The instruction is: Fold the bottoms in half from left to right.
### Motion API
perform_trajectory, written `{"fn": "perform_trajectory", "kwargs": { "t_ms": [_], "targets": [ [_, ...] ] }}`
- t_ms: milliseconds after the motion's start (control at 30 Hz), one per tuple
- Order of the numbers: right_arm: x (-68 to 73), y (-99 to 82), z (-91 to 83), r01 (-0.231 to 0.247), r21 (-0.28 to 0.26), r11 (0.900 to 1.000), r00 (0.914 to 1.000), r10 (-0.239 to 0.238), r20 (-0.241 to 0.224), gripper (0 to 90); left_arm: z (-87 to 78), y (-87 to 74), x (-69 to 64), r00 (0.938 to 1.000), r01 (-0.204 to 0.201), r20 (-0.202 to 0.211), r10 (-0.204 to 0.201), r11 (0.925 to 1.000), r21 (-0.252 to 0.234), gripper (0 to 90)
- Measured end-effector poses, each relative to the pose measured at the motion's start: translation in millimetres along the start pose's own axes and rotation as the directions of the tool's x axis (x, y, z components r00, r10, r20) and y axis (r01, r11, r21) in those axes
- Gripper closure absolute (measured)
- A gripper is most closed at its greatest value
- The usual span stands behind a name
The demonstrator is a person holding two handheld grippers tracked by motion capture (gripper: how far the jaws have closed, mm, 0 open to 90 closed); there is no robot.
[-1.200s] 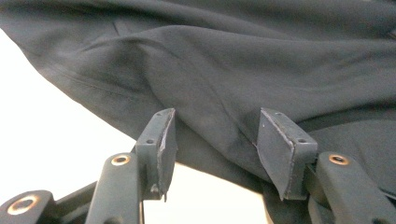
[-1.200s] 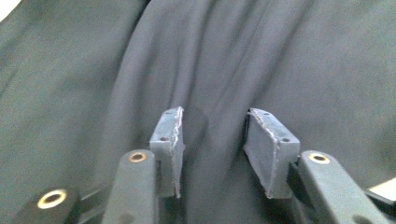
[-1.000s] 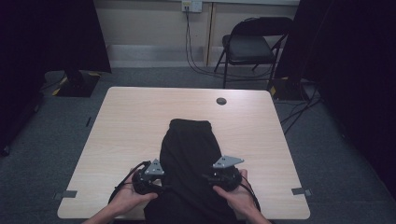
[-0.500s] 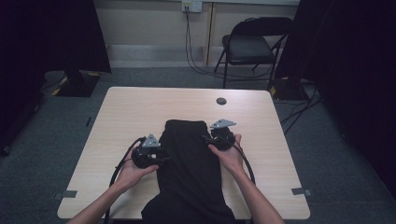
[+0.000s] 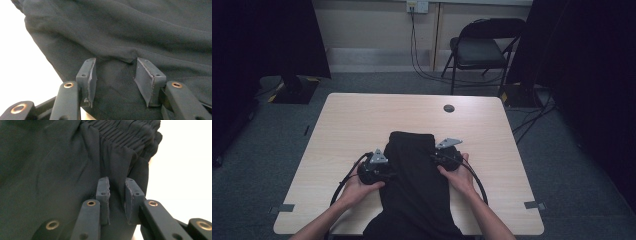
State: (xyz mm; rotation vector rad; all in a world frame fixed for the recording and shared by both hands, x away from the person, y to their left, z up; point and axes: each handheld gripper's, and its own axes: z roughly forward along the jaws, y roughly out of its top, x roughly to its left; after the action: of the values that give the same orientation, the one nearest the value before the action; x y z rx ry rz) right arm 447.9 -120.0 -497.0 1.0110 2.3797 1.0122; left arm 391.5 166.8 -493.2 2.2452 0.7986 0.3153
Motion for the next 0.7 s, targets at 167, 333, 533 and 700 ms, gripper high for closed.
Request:
{"fn": "perform_trajectory", "kwargs": {
  "t_ms": [167, 333, 533, 700],
  "targets": [
    [17.2, -15.4, -22.2, 0.042, 0.027, 0.9987, 0.9988, -0.041, -0.027, 74.2, -15.4, -8.6, -18.8, 0.9983, 0.005, 0.058, -0.008, 0.9991, 0.042, 50.4],
    [18.5, -18.2, -35.5, 0.021, 0.001, 0.9998, 0.9984, -0.021, -0.052, 54.8, -21.4, 2.7, -5.3, 0.9948, 0.058, 0.084, -0.058, 0.9983, 0.001, 51.1],
    [0.3, 4.2, -24.3, -0.035, -0.051, 0.9981, 0.9986, 0.033, -0.04, 41.5, -7.8, 31.6, 33.1, 0.9963, 0.086, 0.009, -0.086, 0.9944, -0.062, 47.1],
    [-9.3, 1.6, -2.1, -0.066, -0.022, 0.9976, 0.9977, 0.065, -0.019, 39.3, 16.3, 37.0, 52.9, 0.9929, 0.115, -0.027, -0.116, 0.9929, -0.03, 41.0]
  ]
}}
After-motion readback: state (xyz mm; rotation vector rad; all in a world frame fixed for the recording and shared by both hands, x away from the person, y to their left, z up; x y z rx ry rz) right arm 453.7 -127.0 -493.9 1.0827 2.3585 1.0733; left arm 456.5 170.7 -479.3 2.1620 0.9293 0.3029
